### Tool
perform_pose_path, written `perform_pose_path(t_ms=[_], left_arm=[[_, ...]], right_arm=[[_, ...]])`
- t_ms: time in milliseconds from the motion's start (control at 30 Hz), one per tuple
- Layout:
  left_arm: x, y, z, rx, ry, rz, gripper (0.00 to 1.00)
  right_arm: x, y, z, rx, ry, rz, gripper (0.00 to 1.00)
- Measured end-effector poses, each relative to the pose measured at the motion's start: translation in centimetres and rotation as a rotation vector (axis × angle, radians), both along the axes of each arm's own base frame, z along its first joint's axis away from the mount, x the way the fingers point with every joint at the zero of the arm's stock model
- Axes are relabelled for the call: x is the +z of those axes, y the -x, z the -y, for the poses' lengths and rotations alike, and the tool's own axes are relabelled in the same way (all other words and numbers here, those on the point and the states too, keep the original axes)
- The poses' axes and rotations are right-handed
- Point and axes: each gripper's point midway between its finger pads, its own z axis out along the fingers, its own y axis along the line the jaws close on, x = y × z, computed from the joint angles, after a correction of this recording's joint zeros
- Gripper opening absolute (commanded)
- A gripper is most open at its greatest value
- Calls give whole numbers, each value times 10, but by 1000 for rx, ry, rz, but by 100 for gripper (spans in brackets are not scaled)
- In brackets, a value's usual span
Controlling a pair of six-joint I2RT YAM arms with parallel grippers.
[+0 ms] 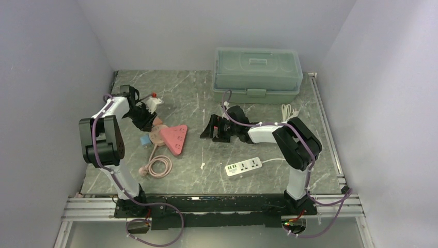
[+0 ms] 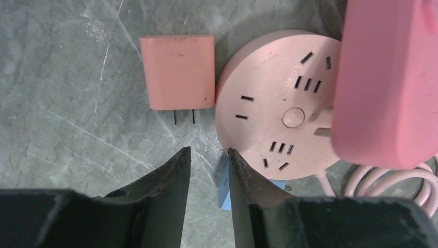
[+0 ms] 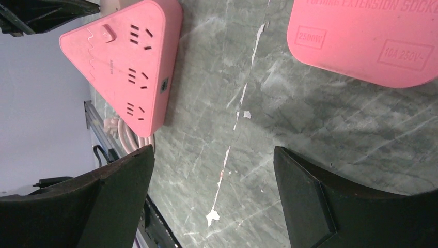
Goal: Insert the plug
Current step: Move the socket to the center of the board.
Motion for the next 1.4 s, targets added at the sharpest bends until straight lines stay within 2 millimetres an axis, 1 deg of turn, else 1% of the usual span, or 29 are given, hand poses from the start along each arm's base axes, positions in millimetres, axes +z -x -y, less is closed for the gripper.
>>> perform_pose_path(t_ms=[133,233,300,400,533,633,767,867,967,1133,1200,1267,1333,1400], left_arm=[[-4,0,2,-21,-3,10,38],[-3,-3,8,-42,-5,28,38],[-3,-4,17,-70,-7,47,38],[-3,-3,39,-129,6,67,38],[-2,-1,63,-187,30,81,38],[-3,3,74,-207,64,74,39],[-3,7,81,-218,106,68,39],[-2,13,89,-232,154,52,40],[-2,25,102,-257,205,21,40],[-6,55,125,-304,266,-66,42],[-7,63,128,-308,272,-95,45],[-7,67,127,-306,264,-113,49],[-8,68,121,-289,250,-123,50],[-6,66,107,-254,222,-128,52]], right_arm=[[0,0,0,0,-3,0,89],[0,0,0,-2,-7,1,89],[0,1,0,-4,-10,3,89],[-1,1,0,-7,-18,7,89],[0,4,2,-9,-25,13,90],[-1,7,4,-10,-24,13,90],[-1,7,5,-12,-29,16,90],[-1,7,5,-17,-29,20,90],[-1,6,7,-23,-26,24,90],[-1,7,6,-28,-32,24,90],[0,8,5,-25,-33,22,90],[0,9,3,-22,-34,23,90],[0,11,-2,-11,-34,26,90],[0,13,-10,6,-37,28,90]])
